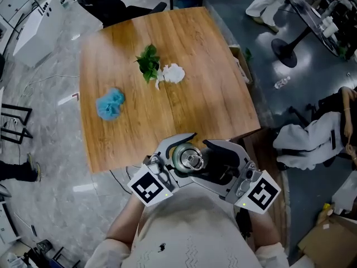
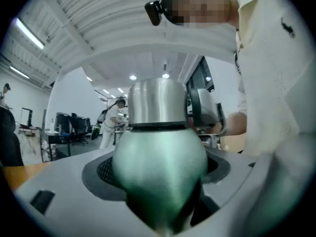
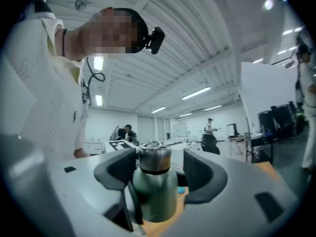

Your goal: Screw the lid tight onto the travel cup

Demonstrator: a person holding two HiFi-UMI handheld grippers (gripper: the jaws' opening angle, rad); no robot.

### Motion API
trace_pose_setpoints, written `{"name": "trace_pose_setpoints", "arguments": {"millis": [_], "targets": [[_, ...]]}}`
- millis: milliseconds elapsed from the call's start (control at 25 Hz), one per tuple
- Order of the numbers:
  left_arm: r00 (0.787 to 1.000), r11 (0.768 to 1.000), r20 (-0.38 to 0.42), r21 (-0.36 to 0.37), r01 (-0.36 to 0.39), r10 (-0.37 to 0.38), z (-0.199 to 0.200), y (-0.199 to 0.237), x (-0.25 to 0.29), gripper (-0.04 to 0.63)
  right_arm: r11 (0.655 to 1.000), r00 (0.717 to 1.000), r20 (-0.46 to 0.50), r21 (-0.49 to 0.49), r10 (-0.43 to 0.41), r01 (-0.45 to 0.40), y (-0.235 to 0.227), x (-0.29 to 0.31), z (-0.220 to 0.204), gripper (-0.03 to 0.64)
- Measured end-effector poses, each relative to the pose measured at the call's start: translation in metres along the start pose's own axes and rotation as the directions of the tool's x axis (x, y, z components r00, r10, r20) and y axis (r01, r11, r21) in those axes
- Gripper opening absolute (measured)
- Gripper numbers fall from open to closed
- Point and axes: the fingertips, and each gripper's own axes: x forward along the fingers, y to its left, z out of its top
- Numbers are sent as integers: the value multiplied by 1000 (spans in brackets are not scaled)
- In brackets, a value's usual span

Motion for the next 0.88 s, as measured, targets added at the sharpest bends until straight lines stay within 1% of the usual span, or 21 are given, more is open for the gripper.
{"name": "trace_pose_setpoints", "arguments": {"millis": [40,80,120,160,200,240,280,320,400,440,520,560,600,640,680,720,760,800,880], "targets": [[999,999,3,-4,54,-54,1,-9,-1,405,997,997,-27,-37,72,-73,6,-2,0,284],[994,994,1,-6,108,-107,1,-17,-2,405,986,987,-62,-73,146,-150,14,-3,0,284],[988,988,-4,-8,157,-157,0,-26,-3,405,970,972,-96,-99,214,-223,21,-4,-1,284],[980,980,-8,-12,199,-199,0,-35,-3,405,954,957,-117,-112,267,-280,28,-4,-1,282],[974,974,-10,-17,225,-225,0,-41,-2,405,944,948,-118,-114,297,-310,32,-3,-1,282],[974,974,-7,-20,227,-228,1,-43,-1,405,944,948,-101,-113,300,-311,33,-2,1,281],[979,979,0,-20,202,-203,3,-41,1,405,953,958,-77,-111,276,-283,31,0,3,258],[988,988,2,-21,156,-156,3,-34,3,405,967,973,-52,-110,226,-230,27,2,5,256],[999,999,-26,-17,43,-43,-2,-16,6,405,991,996,-15,-105,83,-84,13,7,6,255],[999,1000,-44,-8,-5,4,-5,-8,6,405,996,1000,0,-94,7,-7,7,10,6,253],[995,998,-72,0,-64,64,-11,4,5,405,989,991,24,-57,-135,137,-3,15,6,254],[994,997,-75,3,-73,73,-12,7,4,405,981,982,28,-49,-187,188,-6,16,5,254],[996,998,-65,11,-65,65,-11,8,4,405,976,978,27,-52,-209,210,-5,17,3,255],[998,999,-43,20,-37,38,-9,7,4,405,979,981,24,-59,-192,193,-2,17,-1,255],[1000,1000,-20,18,7,-7,-6,3,3,405,988,990,22,-59,-138,139,3,16,-5,255],[998,998,-3,-1,62,-62,-5,-2,1,405,997,998,22,-44,-59,60,8,12,-8,256],[993,992,2,-30,120,-120,-5,-10,-1,405,999,999,24,-20,29,-28,13,8,-8,256],[985,984,-1,-55,170,-170,-7,-19,-5,405,994,994,26,3,111,-111,17,4,-8,256],[969,967,-12,-74,244,-245,-8,-34,-9,405,971,971,10,13,238,-238,22,-3,-5,256]]}}
